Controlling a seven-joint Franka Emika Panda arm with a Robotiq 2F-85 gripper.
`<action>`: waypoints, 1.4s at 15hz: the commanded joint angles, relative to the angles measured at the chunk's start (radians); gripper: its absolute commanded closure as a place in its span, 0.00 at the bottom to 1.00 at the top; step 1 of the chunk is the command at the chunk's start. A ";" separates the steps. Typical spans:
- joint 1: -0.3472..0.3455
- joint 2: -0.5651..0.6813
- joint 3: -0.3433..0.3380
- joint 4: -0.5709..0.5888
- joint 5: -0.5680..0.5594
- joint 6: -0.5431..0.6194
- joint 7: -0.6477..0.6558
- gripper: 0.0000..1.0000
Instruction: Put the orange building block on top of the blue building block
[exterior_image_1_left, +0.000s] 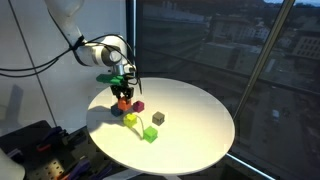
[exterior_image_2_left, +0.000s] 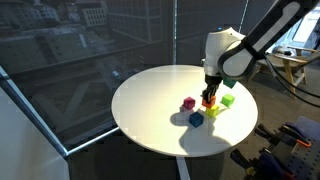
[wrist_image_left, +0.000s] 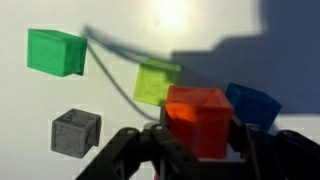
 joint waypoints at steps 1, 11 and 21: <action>0.006 -0.035 0.023 -0.001 -0.006 -0.035 0.011 0.72; 0.010 -0.023 0.083 -0.007 0.003 -0.036 -0.023 0.72; 0.033 0.004 0.086 -0.026 -0.022 0.078 -0.012 0.72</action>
